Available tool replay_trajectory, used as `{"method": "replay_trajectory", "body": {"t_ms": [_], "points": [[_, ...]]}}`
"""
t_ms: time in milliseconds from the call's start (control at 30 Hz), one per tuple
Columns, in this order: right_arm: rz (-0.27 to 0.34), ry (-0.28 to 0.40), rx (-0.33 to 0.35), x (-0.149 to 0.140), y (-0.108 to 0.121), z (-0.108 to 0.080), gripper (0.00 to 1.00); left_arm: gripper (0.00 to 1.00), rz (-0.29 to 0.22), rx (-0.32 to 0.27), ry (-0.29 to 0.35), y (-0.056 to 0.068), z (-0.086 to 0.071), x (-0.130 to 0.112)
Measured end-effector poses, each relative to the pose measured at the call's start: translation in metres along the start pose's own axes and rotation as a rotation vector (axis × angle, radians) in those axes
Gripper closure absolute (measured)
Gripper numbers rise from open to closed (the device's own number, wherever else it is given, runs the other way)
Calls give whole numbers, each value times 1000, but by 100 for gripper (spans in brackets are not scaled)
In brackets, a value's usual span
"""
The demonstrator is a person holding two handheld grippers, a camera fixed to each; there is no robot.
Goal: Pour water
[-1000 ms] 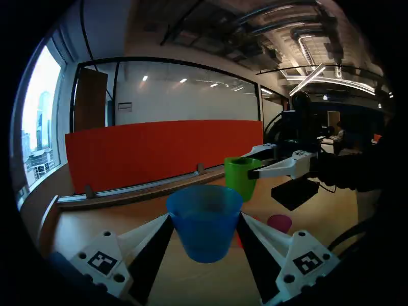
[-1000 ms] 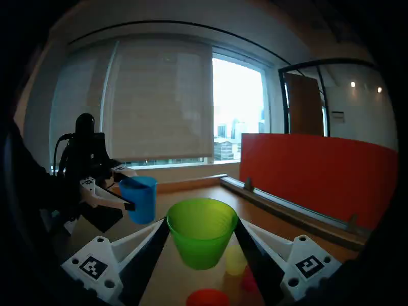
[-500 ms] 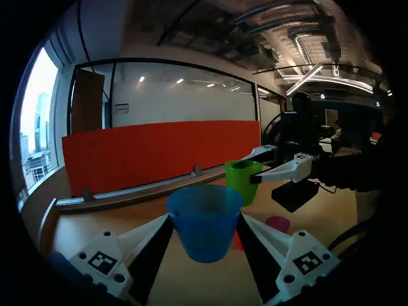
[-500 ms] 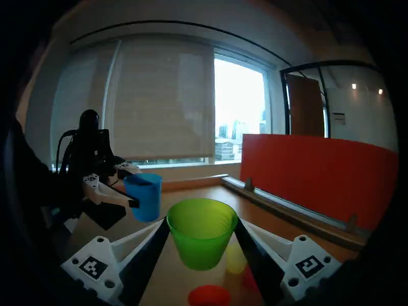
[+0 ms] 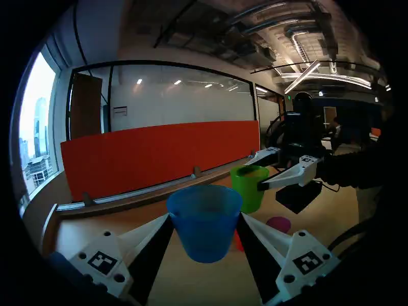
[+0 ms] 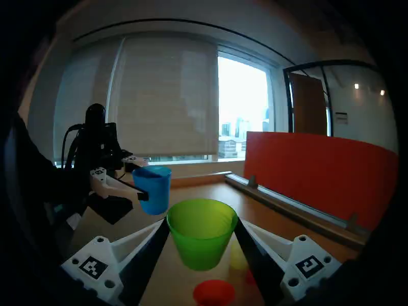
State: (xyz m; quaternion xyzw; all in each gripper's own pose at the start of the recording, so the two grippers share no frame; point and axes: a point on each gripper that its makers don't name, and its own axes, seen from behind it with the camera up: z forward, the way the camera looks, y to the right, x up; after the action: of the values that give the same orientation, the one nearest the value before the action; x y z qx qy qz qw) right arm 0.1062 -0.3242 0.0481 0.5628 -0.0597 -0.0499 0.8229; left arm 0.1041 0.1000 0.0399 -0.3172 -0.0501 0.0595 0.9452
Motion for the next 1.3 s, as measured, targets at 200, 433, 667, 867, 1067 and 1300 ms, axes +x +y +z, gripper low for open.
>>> {"method": "replay_trajectory", "body": {"t_ms": [200, 433, 667, 867, 1067, 1300], "points": [[0, -8, 8, -5, -4, -2, 7, 18, 27, -5, 6, 4, 1, 3], [2, -14, 20, -8, -9, -4, 7, 18, 53, -8, 20, 6, 0, 9], [8, -23, 32, -15, -14, -6, 7, 18, 102, -3, 41, 6, -2, 18], [10, -32, 44, -23, -19, -7, 7, 18, 148, 8, 47, 8, -1, 24], [14, -36, 55, -26, -26, -6, 7, 18, 184, 11, 43, 10, 1, 27], [16, -35, 68, -28, -32, -5, 7, 18, 208, 11, 48, 12, 0, 32]]}}
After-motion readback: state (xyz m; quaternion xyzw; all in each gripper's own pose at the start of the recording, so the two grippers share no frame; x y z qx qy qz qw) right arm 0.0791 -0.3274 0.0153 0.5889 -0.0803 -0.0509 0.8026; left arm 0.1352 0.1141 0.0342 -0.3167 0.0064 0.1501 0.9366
